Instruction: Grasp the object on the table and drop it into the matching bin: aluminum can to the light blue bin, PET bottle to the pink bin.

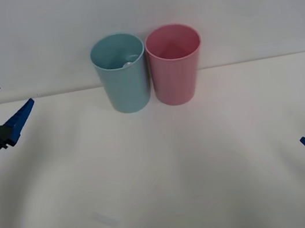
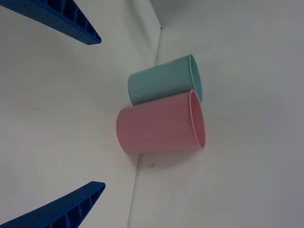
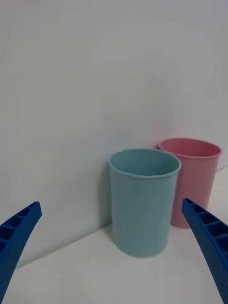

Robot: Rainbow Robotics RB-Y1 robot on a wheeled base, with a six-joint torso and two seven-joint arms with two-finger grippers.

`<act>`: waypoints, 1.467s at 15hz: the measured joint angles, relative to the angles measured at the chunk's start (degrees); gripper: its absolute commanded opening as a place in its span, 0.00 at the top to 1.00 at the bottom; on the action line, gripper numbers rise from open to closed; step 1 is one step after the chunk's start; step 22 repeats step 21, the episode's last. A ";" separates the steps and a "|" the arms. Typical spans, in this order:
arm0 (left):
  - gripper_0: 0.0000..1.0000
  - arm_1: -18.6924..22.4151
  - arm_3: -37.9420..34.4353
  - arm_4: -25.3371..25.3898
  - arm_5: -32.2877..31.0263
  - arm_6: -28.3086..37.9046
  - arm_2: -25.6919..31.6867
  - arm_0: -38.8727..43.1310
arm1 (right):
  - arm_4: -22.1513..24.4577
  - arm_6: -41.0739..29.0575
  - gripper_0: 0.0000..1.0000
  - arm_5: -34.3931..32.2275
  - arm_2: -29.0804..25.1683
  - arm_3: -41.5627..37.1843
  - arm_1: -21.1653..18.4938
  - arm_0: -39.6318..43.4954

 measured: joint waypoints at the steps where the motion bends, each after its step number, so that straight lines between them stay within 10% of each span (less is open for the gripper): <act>1: 0.00 0.71 -0.82 0.10 -0.50 -0.31 1.00 2.06 | 0.00 0.00 0.00 0.00 0.00 0.00 0.00 0.00; 22: 0.00 7.77 -2.34 13.91 -4.18 -5.71 3.86 24.72 | 0.00 0.00 0.00 0.00 0.00 0.00 0.00 0.00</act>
